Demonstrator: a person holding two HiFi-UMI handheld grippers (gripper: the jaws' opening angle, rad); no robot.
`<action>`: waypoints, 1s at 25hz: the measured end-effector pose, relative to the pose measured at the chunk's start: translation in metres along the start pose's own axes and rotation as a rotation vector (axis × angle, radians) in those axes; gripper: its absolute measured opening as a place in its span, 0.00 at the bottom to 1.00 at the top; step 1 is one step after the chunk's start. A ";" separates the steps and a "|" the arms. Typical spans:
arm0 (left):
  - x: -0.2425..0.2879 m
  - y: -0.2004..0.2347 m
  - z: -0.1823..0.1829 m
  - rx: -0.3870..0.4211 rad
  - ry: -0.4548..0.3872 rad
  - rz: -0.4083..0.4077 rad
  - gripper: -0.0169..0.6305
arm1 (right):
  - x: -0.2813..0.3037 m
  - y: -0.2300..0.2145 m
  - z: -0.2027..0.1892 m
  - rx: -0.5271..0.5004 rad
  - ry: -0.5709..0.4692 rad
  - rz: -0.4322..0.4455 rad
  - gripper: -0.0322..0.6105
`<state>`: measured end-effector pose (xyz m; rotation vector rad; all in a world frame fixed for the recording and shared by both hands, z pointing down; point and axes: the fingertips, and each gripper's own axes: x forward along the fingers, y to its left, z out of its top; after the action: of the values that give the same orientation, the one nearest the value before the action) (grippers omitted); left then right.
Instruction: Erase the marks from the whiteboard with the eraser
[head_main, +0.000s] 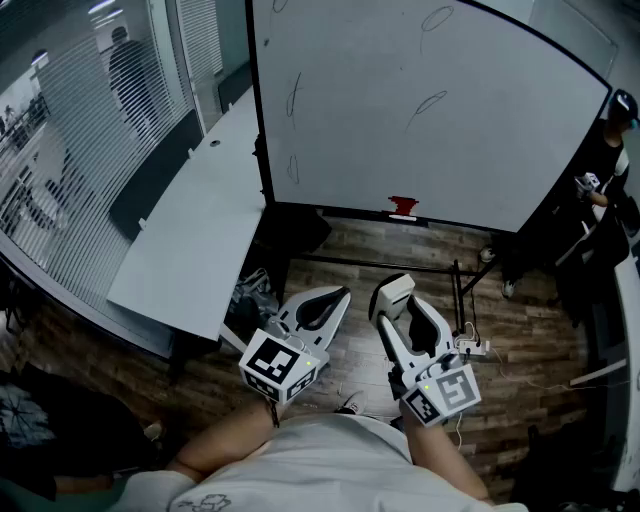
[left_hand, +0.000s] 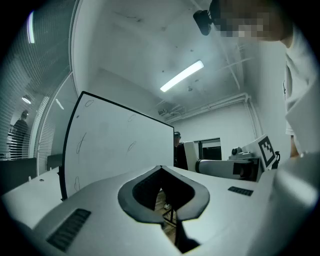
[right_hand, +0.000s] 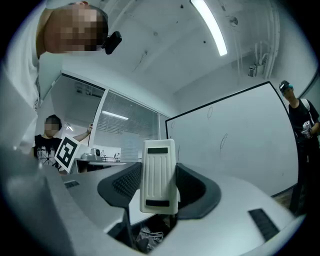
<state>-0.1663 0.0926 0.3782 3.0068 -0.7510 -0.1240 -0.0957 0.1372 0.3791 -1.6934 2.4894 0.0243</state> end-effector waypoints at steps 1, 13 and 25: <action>0.000 0.001 -0.001 -0.003 0.002 0.001 0.04 | 0.000 0.000 -0.002 0.002 0.000 -0.002 0.41; 0.016 0.012 -0.018 -0.020 0.037 0.008 0.04 | 0.004 -0.019 -0.019 0.029 -0.001 -0.033 0.41; 0.120 0.019 -0.026 0.007 0.027 -0.010 0.04 | 0.013 -0.125 -0.012 0.021 -0.049 -0.068 0.41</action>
<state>-0.0667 0.0200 0.3975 3.0130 -0.7360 -0.0815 0.0148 0.0779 0.3967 -1.7460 2.3871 0.0321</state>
